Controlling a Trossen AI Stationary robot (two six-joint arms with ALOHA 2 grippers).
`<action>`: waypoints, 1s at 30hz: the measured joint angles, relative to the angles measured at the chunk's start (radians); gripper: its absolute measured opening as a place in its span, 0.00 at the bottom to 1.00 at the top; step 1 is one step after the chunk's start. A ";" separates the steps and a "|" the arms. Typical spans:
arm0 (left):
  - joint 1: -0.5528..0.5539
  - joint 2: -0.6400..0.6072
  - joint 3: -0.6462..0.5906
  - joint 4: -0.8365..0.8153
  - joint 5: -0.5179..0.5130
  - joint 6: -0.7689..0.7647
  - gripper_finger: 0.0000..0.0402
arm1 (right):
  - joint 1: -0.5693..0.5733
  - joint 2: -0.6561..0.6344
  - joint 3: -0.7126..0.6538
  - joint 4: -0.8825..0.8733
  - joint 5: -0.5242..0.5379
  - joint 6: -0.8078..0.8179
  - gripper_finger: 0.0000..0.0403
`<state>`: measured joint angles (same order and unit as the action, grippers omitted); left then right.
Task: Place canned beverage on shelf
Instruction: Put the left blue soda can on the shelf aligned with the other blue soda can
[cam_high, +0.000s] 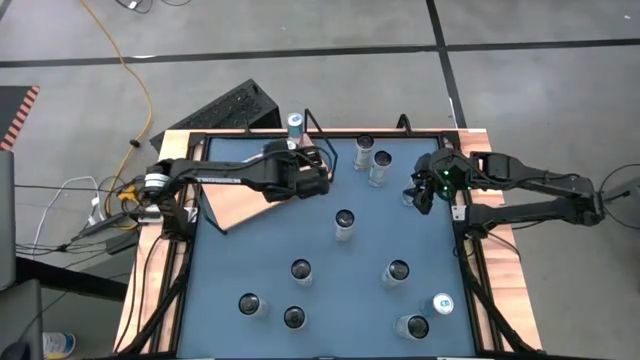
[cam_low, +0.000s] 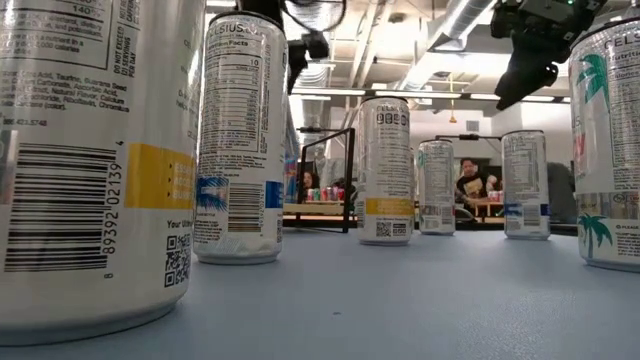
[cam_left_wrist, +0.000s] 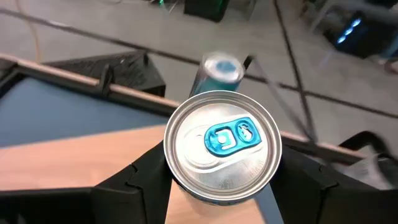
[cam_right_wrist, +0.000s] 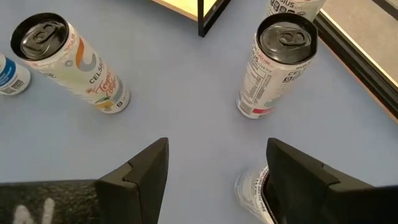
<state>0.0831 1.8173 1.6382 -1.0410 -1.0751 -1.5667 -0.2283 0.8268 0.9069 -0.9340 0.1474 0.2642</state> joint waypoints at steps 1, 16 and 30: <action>0.004 0.008 0.000 -0.002 0.011 -0.002 0.51 | 0.000 0.000 0.000 0.000 0.000 0.000 0.63; 0.064 0.019 0.000 -0.016 0.096 -0.027 0.51 | 0.000 0.000 0.000 0.001 0.000 -0.003 0.63; 0.091 0.069 0.001 -0.015 0.193 0.072 0.51 | 0.000 0.000 0.000 0.002 0.000 -0.002 0.63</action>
<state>0.1744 1.8861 1.6390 -1.0557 -0.8821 -1.4950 -0.2287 0.8268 0.9070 -0.9318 0.1474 0.2619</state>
